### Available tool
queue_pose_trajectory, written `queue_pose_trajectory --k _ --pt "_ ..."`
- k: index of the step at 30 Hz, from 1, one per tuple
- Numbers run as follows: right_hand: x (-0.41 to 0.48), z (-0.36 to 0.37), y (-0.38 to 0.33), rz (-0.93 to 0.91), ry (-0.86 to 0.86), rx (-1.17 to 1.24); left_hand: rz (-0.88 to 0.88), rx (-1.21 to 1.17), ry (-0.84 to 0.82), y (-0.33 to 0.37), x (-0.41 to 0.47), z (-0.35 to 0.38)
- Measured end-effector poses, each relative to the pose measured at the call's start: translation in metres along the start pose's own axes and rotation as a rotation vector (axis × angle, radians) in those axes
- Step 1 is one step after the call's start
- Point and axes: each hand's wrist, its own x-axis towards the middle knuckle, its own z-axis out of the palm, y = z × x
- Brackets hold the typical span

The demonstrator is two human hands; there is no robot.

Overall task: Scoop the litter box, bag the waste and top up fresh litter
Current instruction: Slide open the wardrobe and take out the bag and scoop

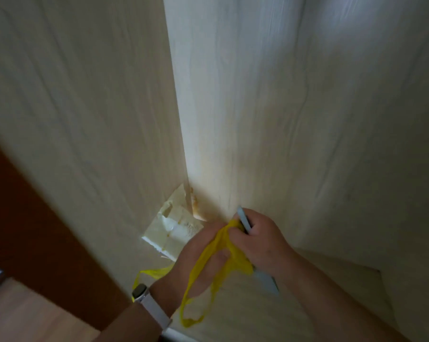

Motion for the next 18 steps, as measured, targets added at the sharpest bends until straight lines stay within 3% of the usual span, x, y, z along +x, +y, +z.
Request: queue_pose_trajectory --k 3,6,18 --pt "-0.007 0.003 -0.001 -0.031 -0.032 -0.021 -0.076 -0.008 -0.036 0.018 -0.015 0.016" --pt "-0.017 0.009 -0.002 -0.056 -0.078 -0.004 -0.135 0.216 0.129 0.023 -0.022 0.024" --pt "-0.037 0.019 -0.017 -0.11 -0.107 0.055 -0.404 0.399 0.347 0.062 -0.068 -0.013"
